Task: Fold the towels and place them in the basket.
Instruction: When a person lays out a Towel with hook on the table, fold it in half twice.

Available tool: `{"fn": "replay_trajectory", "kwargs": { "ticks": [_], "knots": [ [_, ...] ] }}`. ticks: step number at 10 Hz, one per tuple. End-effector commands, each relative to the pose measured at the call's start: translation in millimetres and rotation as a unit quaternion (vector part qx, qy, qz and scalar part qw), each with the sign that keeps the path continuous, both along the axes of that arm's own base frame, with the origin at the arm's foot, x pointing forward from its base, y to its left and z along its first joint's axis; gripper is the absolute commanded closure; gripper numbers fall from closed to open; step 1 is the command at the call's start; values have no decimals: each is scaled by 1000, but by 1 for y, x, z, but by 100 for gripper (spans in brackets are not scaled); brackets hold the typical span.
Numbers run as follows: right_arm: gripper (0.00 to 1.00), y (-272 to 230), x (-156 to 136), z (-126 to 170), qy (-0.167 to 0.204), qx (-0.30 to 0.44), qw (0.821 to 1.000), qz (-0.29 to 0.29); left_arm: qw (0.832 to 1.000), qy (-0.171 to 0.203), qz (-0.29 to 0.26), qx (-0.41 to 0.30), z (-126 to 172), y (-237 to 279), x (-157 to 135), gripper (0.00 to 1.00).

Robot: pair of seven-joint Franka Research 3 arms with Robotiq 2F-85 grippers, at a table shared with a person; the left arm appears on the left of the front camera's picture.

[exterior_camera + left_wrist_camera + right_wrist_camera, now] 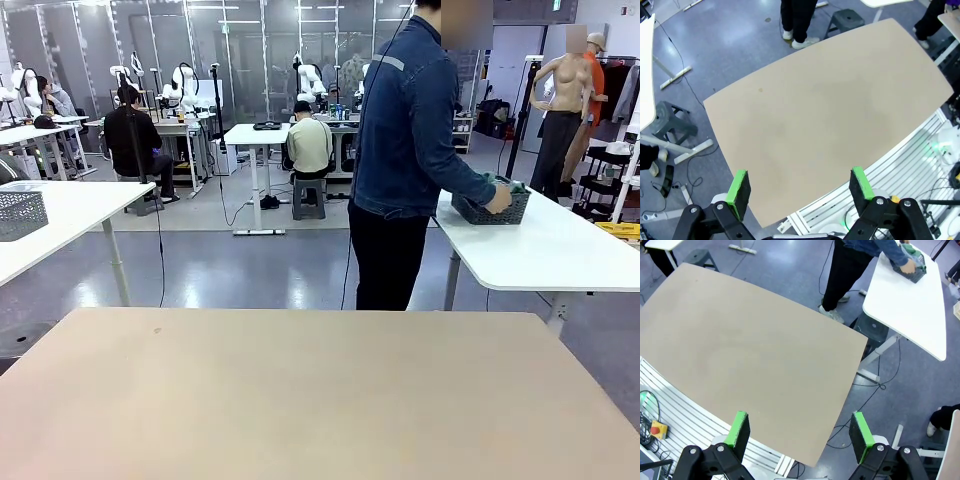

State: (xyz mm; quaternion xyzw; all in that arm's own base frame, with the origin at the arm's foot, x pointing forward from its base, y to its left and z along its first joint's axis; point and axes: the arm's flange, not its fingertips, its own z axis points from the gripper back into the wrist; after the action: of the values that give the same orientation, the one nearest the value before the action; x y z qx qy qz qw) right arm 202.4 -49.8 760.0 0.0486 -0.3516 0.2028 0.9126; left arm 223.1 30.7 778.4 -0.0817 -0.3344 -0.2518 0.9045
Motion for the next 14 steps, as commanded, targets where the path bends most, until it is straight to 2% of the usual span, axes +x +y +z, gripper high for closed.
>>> {"fn": "replay_trajectory", "kwargs": {
  "ticks": [1,14],
  "knots": [
    [0,-1,0,0,0,1,1000,0,1000,0,-3,1,0,-1,0,0],
    [0,-1,0,0,0,1,1000,0,1000,0,-3,1,0,-1,0,0]
  ]
}}
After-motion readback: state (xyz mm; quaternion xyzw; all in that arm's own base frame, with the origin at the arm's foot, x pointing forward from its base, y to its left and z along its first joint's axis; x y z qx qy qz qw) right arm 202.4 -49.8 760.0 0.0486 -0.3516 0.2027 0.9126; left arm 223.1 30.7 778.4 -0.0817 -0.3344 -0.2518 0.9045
